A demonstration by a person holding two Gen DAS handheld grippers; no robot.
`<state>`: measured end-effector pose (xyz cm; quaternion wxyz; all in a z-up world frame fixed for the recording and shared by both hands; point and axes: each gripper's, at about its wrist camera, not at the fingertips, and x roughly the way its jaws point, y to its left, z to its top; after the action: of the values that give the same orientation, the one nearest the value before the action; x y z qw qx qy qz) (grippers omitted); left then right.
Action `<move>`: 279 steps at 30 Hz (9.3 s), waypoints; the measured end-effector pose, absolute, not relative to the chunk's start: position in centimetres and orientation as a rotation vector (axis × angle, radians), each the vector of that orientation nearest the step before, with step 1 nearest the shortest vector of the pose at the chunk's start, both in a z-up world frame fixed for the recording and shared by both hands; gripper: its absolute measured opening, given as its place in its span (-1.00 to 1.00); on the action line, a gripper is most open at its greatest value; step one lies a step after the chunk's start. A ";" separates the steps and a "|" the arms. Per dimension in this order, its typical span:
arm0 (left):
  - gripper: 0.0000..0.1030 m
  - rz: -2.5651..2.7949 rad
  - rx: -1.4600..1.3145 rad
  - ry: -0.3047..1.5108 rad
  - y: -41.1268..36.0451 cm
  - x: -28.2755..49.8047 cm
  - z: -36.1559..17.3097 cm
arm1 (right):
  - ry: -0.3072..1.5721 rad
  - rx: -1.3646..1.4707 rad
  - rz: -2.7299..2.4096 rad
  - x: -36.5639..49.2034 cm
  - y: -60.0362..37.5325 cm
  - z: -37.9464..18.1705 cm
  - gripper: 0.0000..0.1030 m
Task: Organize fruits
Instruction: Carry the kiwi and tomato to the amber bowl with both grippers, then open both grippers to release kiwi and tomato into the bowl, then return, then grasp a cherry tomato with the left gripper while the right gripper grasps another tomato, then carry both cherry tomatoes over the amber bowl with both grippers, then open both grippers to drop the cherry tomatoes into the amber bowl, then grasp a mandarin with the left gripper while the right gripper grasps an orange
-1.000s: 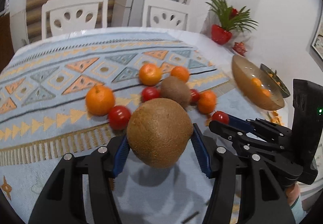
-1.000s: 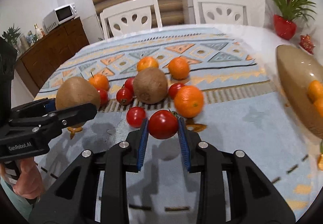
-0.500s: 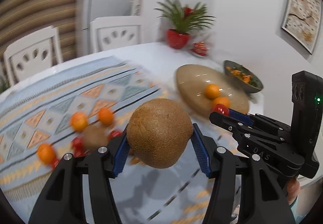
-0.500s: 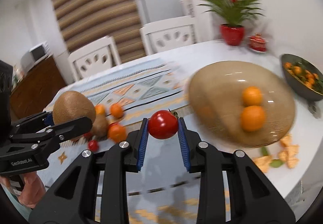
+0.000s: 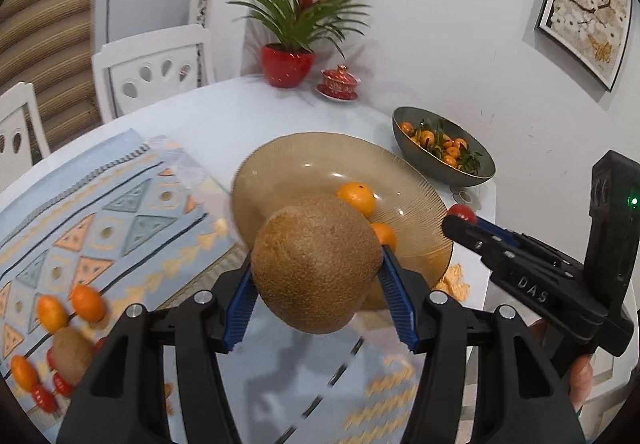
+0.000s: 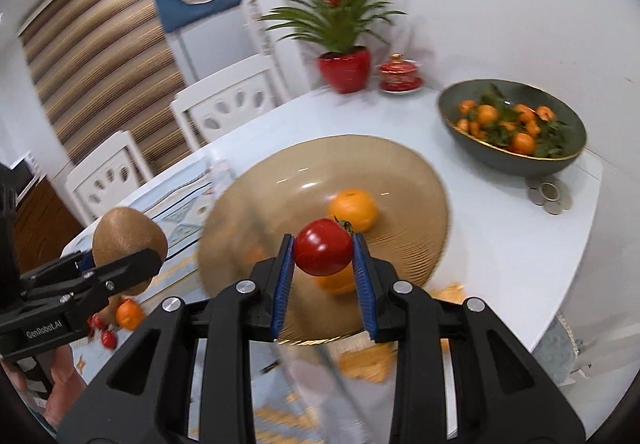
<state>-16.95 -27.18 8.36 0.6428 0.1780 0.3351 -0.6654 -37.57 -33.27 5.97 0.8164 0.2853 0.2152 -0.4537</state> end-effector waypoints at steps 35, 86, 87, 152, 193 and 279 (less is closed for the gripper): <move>0.10 -1.503 0.491 0.954 -36.2 -19.1 1.2 | 0.542 0.725 -1.024 -39.1 -40.6 1.1 -0.24; 0.47 -1.169 0.140 0.726 -4.0 0.7 8.0 | 0.699 0.454 -0.658 -17.3 -20.9 2.9 -0.03; 0.46 -1.158 0.132 0.737 -3.7 1.4 7.7 | 0.711 0.456 -0.649 -16.8 -20.6 2.5 -0.03; -0.38 -1.063 0.255 0.905 -6.9 5.2 -2.9 | 0.795 0.320 -0.486 -7.5 -13.4 -3.7 -0.44; -0.38 -1.272 0.395 0.630 -13.5 -9.5 7.5 | 0.467 0.634 -0.715 -29.3 -23.7 3.4 -0.44; 0.00 -1.326 0.281 0.605 -13.8 -8.8 12.1 | 0.478 0.554 -0.813 -30.0 -24.7 7.8 -0.35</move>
<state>-8.82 -13.84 12.13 0.7371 0.1278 0.2753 -0.6038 -30.00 -24.73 7.85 0.8542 0.2632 0.2275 -0.3864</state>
